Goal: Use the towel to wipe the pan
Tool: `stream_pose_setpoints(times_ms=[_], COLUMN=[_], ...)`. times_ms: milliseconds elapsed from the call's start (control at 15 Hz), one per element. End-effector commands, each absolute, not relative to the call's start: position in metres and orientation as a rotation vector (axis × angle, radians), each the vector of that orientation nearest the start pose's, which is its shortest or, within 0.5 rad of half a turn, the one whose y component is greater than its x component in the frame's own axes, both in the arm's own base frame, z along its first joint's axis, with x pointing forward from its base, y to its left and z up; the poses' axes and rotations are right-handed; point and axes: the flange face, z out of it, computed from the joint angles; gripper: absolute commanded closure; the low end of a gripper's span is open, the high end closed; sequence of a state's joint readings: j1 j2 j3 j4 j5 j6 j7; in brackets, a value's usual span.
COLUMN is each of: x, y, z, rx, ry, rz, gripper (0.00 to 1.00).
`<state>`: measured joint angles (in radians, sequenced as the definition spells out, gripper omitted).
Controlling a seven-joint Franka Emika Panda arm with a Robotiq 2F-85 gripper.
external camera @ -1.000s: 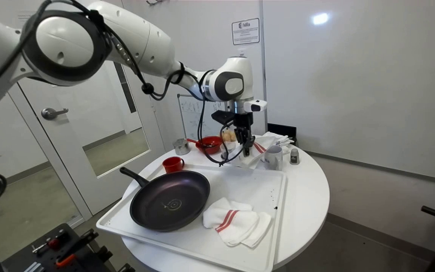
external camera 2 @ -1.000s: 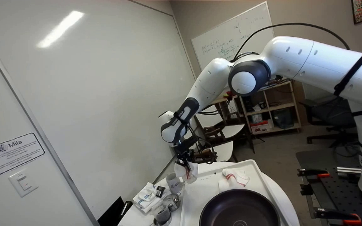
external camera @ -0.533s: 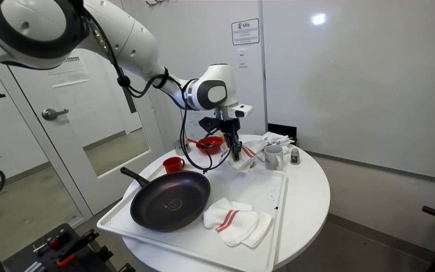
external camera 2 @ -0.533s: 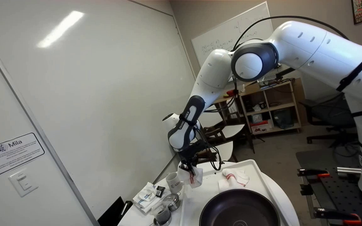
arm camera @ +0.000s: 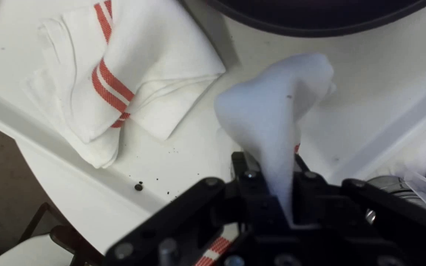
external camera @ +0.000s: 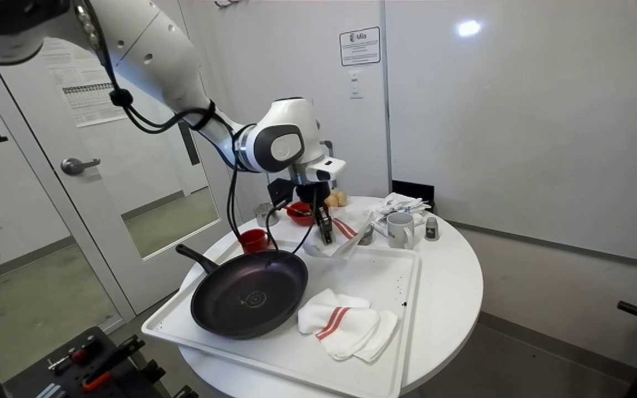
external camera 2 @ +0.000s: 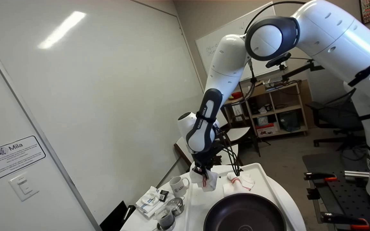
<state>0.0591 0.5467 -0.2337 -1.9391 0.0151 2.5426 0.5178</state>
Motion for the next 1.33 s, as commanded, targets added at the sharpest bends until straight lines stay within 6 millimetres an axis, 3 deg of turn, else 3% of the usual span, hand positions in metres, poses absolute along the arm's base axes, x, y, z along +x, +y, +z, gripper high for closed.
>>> stream_pose_setpoints(times_ms=[0,333,400,933,1267], x=[0.618,0.613,0.613,0.586,0.547], y=[-0.103,-0.103,-0.103,-0.029,0.01], z=[0.215,0.217,0.216,0.193,0.174], rx=[-3.054,-3.05,-3.051,-3.122,-3.143], ry=[1.063,1.068,1.068,0.722,0.524], rz=[-0.142,-0.14,-0.14,-0.177,-0.199], gripper=[0.84,0.84,0.9,0.9,0.9])
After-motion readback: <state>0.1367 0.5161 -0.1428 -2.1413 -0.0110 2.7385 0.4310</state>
